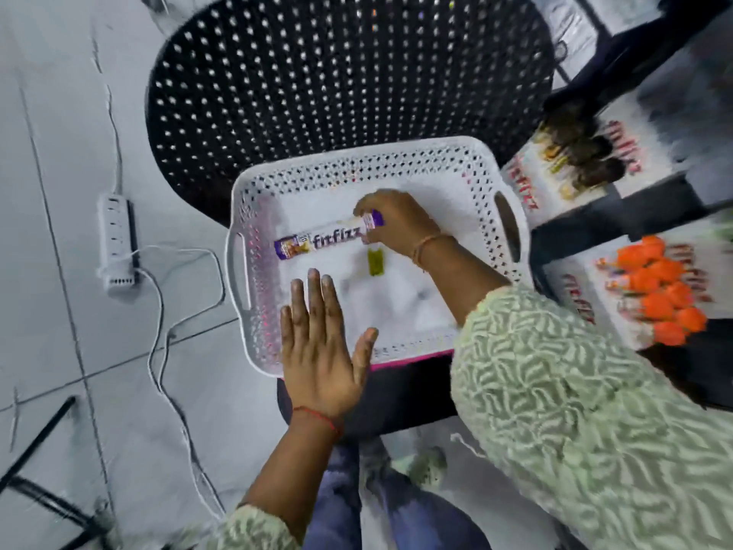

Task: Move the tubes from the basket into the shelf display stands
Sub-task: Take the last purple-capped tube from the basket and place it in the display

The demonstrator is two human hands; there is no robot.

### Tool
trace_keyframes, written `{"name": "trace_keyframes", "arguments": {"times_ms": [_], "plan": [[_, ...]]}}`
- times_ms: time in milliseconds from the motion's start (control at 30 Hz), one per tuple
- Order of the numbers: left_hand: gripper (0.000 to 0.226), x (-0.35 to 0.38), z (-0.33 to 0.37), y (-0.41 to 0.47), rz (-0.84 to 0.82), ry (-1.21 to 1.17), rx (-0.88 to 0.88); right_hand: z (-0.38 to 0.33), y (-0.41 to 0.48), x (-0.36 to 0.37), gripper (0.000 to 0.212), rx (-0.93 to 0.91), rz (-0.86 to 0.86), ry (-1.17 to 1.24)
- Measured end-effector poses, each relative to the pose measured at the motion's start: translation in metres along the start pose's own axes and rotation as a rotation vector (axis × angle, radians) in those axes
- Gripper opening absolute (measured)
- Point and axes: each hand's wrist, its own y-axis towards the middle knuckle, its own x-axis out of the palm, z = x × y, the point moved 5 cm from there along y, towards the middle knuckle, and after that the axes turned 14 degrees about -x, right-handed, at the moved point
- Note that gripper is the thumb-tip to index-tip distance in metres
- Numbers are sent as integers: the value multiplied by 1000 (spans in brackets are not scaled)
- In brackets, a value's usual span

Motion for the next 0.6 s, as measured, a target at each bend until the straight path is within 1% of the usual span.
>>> {"name": "trace_keyframes", "arguments": {"times_ms": [33,67,100,200,300,367,400,500,567,600], "plan": [[73,1,-2,-1,-26,1,0,-1,-17,-11,40,38,75,93],[74,0,-1,0,-45,0,1,-7,-37,-27,36,52,145,134],[75,-3,1,0,-68,-2,-1,-15,-56,-45,33,52,200,121],[84,-12,9,0,-145,-50,-31,-47,-111,-106,31,55,243,-68],[89,-27,59,-4,-182,-132,51,-80,-177,-181,32,135,219,-207],[88,-41,121,-14,-185,-191,206,-107,-232,-235,32,205,264,-287],[86,-49,155,-22,-179,-221,303,-120,-262,-260,31,246,320,-306],[81,-76,254,-54,-154,-324,578,-159,-346,-329,20,335,574,-313],[77,-94,306,-82,-123,-380,722,-179,-393,-367,20,381,751,-287],[77,-100,327,-97,-123,-398,778,-188,-412,-385,22,404,817,-324]]}}
